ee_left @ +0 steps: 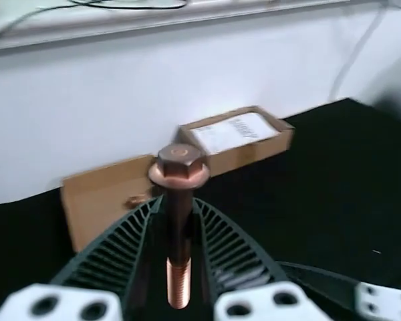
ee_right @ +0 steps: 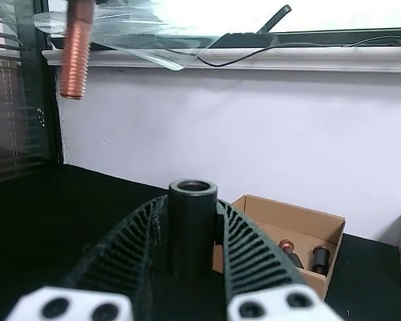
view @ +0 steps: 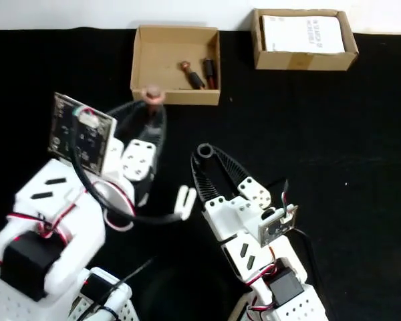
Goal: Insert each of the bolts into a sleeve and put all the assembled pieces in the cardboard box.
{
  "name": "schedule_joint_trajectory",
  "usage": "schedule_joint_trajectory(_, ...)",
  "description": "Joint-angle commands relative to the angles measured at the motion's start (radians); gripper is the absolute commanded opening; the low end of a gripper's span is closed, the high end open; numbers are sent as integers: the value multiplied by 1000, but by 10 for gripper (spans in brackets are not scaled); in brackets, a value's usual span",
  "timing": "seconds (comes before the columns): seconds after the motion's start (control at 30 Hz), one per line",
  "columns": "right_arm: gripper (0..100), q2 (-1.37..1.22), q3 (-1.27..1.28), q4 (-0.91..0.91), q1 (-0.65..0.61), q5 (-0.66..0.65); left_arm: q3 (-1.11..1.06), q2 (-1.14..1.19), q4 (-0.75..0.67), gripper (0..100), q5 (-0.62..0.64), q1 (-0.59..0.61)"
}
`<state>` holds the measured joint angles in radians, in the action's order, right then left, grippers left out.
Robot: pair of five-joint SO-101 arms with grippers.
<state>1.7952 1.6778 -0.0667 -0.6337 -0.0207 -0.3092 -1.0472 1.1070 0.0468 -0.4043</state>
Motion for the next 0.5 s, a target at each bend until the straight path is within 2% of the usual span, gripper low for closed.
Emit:
schedule_joint_trajectory(0.0, 7, 5, 127, 18, -4, -8, 5, -64, -8, 9, 52, -13)
schedule_joint_trajectory(0.13, 7, 4, 127, 18, -16, 17, -62, -77, -37, 9, 61, -1)
schedule_joint_trajectory(0.27, 7, 2, 127, -42, -67, 110, -147, -68, -252, 9, 60, -5)
schedule_joint_trajectory(0.33, 7, 2, 127, -84, -77, 115, -147, -65, -301, 10, 61, -48)
schedule_joint_trajectory(0.47, 7, 2, 127, -140, -79, 117, -156, -65, -302, 10, 61, -159)
